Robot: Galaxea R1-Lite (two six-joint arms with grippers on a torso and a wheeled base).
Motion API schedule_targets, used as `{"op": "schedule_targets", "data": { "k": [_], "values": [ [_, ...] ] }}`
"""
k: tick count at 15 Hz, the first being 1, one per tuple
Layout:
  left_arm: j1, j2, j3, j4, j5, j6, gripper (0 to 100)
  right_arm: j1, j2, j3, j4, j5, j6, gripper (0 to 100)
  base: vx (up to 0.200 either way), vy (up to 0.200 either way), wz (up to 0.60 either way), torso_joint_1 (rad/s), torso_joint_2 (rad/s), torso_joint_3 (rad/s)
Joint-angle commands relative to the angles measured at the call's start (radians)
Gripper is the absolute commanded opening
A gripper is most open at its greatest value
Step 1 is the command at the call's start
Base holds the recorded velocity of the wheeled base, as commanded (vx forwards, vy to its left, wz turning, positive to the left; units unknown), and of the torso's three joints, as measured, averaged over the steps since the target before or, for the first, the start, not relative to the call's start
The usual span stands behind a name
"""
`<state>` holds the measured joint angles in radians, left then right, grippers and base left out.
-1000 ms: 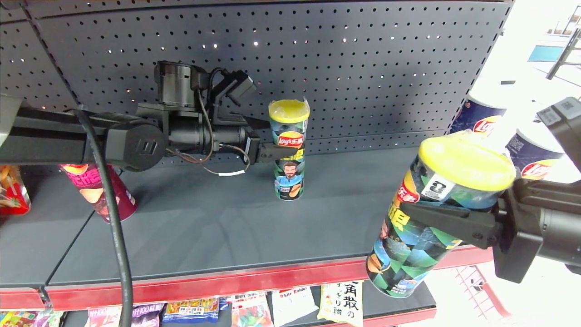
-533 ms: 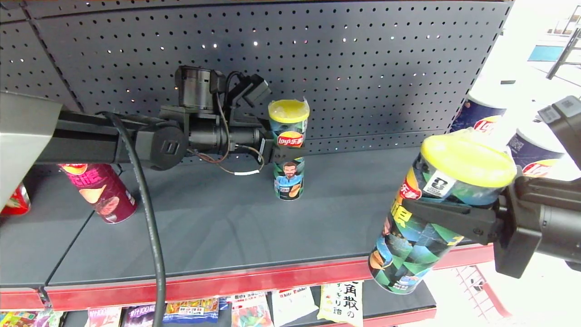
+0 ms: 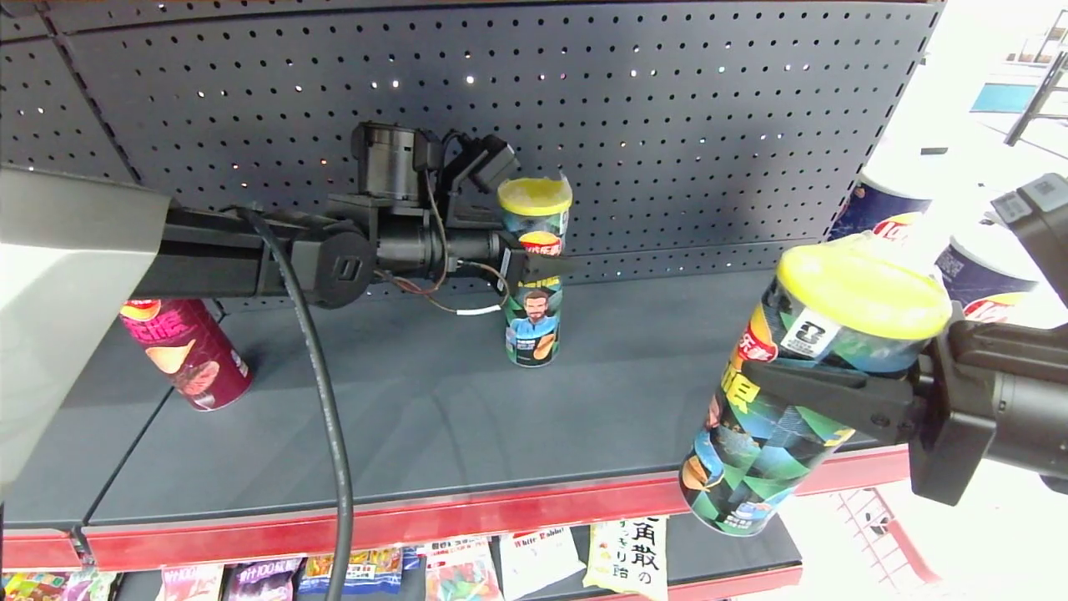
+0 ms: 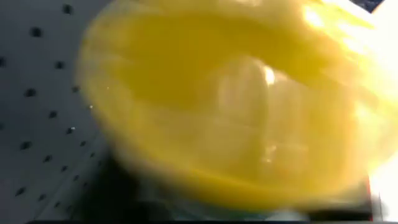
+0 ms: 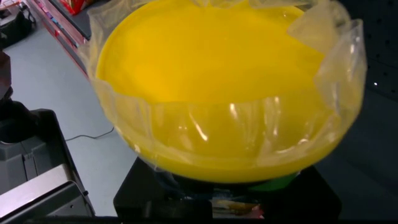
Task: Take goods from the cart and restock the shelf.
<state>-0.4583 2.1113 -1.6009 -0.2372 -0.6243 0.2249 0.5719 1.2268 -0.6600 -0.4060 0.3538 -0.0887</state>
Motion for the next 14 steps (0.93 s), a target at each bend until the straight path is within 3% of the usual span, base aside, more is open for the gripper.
{"op": "schedule_targets", "data": {
  "k": [1, 5, 9, 11, 14],
  "values": [
    [-0.005, 0.001, 0.007, -0.002, -0.002, 0.001, 0, -0.003, 0.0, 0.002, -0.001, 0.001, 0.0, 0, 0.0, 0.0, 0.0, 0.0, 0.0, 0.0],
    [0.001, -0.071, 0.091, -0.004, -0.005, -0.002, 0, -0.006, 0.0, 0.002, -0.001, 0.002, 0.0, 0, 0.0, 0.0, 0.0, 0.0, 0.0, 0.0],
    [-0.023, -0.252, 0.291, -0.005, -0.038, -0.004, 0, -0.004, 0.007, 0.0, -0.001, 0.005, 0.0, 0, 0.0, 0.0, 0.0, 0.0, 0.0, 0.0],
    [-0.053, -0.289, 0.323, -0.007, -0.037, -0.025, 0, -0.003, 0.013, -0.007, -0.001, 0.005, 0.0, 0, 0.0, 0.0, 0.0, 0.0, 0.0, 0.0],
    [-0.068, -0.287, 0.364, -0.047, -0.032, -0.019, 0, 0.0, 0.013, -0.01, -0.001, 0.005, 0.0, 0, 0.0, 0.0, 0.0, 0.0, 0.0, 0.0]
  ]
}}
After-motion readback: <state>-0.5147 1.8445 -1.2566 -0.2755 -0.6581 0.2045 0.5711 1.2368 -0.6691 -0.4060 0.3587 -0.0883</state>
